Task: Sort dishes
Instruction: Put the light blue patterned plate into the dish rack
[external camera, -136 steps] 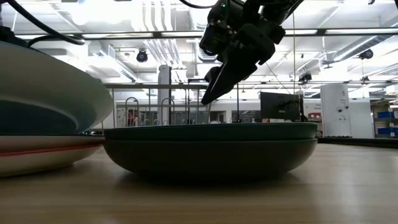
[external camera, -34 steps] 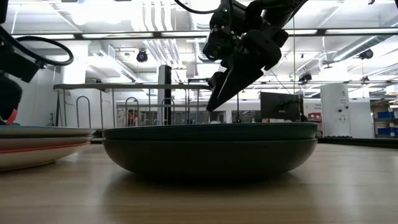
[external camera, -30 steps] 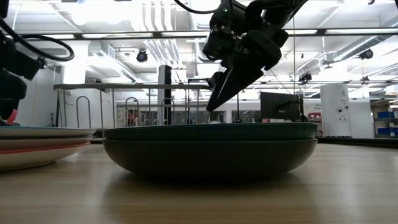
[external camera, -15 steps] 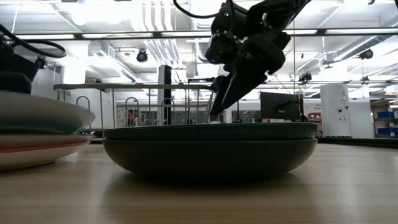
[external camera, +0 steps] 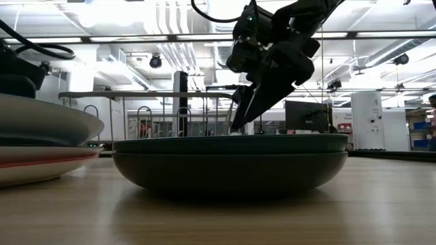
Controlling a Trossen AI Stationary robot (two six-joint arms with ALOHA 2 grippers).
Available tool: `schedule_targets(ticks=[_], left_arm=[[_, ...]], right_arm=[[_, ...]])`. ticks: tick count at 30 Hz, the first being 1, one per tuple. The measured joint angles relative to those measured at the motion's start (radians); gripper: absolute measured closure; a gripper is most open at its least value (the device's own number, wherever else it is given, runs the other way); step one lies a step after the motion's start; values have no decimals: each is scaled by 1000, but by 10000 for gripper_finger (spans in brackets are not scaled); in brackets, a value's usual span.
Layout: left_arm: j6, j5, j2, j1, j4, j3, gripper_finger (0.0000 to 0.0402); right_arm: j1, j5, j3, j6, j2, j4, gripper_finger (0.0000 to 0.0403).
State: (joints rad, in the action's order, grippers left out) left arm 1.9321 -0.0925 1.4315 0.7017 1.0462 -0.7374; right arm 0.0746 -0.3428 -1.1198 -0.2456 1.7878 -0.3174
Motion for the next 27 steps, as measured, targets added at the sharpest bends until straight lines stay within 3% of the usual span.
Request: schedule_targets(ticks=[14,27], left_arm=[[-18,5,3,0,94,-32,395],[-6,-14,7,0,228,-135,401]], right_arm=[[0,0,2,-1,0,3,126],[0,0,2,-1,0,8,126]])
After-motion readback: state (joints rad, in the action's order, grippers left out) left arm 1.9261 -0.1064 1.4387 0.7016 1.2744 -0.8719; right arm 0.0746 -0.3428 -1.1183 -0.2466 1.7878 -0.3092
